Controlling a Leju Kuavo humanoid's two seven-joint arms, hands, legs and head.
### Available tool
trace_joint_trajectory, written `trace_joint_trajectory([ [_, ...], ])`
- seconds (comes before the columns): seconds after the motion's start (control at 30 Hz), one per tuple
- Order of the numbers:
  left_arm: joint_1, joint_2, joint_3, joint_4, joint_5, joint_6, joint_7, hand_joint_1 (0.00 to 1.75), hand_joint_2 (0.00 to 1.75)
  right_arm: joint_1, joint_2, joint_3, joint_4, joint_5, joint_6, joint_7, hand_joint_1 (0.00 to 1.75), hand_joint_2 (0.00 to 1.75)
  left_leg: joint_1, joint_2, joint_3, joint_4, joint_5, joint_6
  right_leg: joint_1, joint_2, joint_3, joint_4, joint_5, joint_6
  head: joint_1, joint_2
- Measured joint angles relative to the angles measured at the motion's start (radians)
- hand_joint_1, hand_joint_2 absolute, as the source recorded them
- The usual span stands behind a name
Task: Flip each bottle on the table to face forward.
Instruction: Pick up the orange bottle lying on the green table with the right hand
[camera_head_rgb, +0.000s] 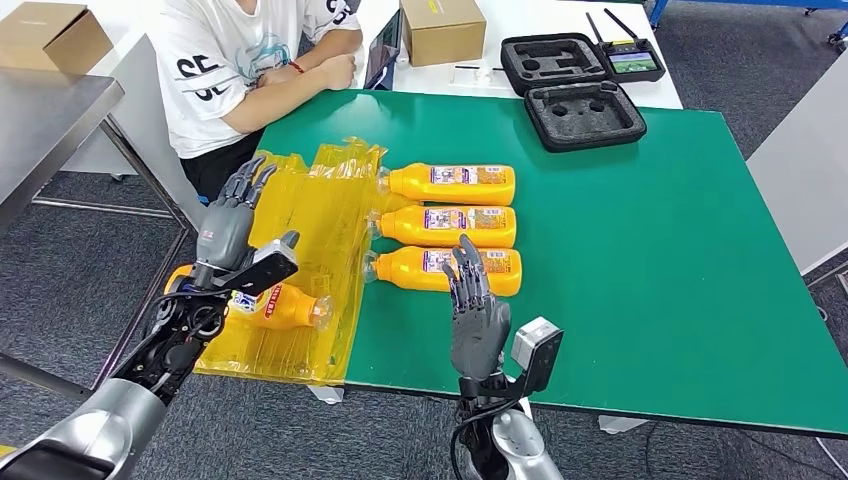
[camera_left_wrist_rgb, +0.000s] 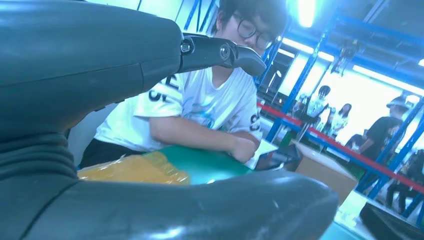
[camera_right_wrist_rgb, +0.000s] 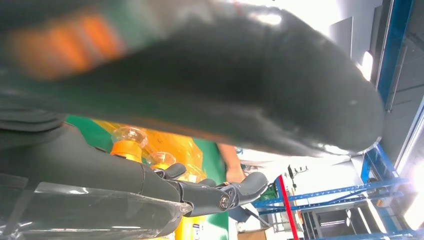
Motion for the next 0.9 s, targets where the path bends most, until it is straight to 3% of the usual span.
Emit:
trace_joint_trajectory([
  [0.3, 0.0, -0.035, 0.018, -0.001, -0.007, 0.017, -0.001, 0.0, 0.0, 0.004, 0.002, 0.003, 0.0, 0.0, 0.0, 0.0, 0.0, 0.0, 0.0, 0.0, 0.0, 0.0, 0.0, 0.0, 0.0, 0.0, 0.0, 0.0, 0.0, 0.0, 0.0, 0.0],
  [0.43, -0.001, -0.042, 0.024, 0.0, -0.034, 0.134, -0.014, 0.0, 0.0, 0.004, 0.002, 0.004, 0.0, -0.001, 0.001, 0.0, 0.0, 0.0, 0.0, 0.0, 0.0, 0.0, 0.0, 0.0, 0.0, 0.0, 0.0, 0.0, 0.0, 0.0, 0.0, 0.0],
  [0.57, -0.006, -0.055, 0.06, -0.001, -0.095, 0.255, -0.021, 0.0, 0.0, 0.004, 0.002, 0.006, 0.0, 0.017, -0.005, -0.007, 0.0, 1.75, 0.0, 0.0, 0.0, 0.0, 0.0, 0.0, 0.0, 0.0, 0.0, 0.0, 0.0, 0.0, 0.0, 0.0],
  [0.6, -0.006, -0.061, 0.081, -0.002, -0.117, 0.259, -0.023, 0.0, 0.0, 0.004, 0.0, 0.007, 0.0, 0.041, -0.014, -0.009, 0.0, 1.75, 0.0, 0.0, 0.0, 0.0, 0.0, 0.0, 0.0, 0.0, 0.0, 0.0, 0.0, 0.0, 0.0, 0.0],
  [0.67, -0.001, -0.073, 0.137, -0.007, -0.119, 0.261, -0.026, 0.0, 0.87, 0.003, -0.007, 0.007, -0.004, 0.139, -0.046, 0.013, 0.0, 1.75, 0.0, 0.001, 0.0, 0.0, 0.0, 0.0, 0.0, 0.001, 0.0, 0.0, 0.0, 0.0, 0.0, 0.0],
  [0.73, 0.009, -0.081, 0.186, -0.014, -0.035, 0.258, -0.026, 0.0, 1.75, -0.001, -0.024, 0.003, -0.013, 0.29, -0.076, 0.088, 0.0, 1.75, 0.0, 0.002, 0.0, 0.0, 0.0, 0.0, 0.0, 0.001, 0.0, 0.0, 0.0, 0.0, 0.0, 0.0],
  [0.9, 0.094, -0.087, 0.252, -0.089, 0.245, 0.215, -0.059, 0.0, 1.75, -0.038, -0.094, -0.056, 0.002, 0.656, -0.114, 0.269, 0.0, 1.75, 0.0, 0.001, -0.001, 0.0, 0.0, 0.0, 0.0, 0.0, 0.0, 0.0, 0.0, 0.0, 0.0, 0.0],
])
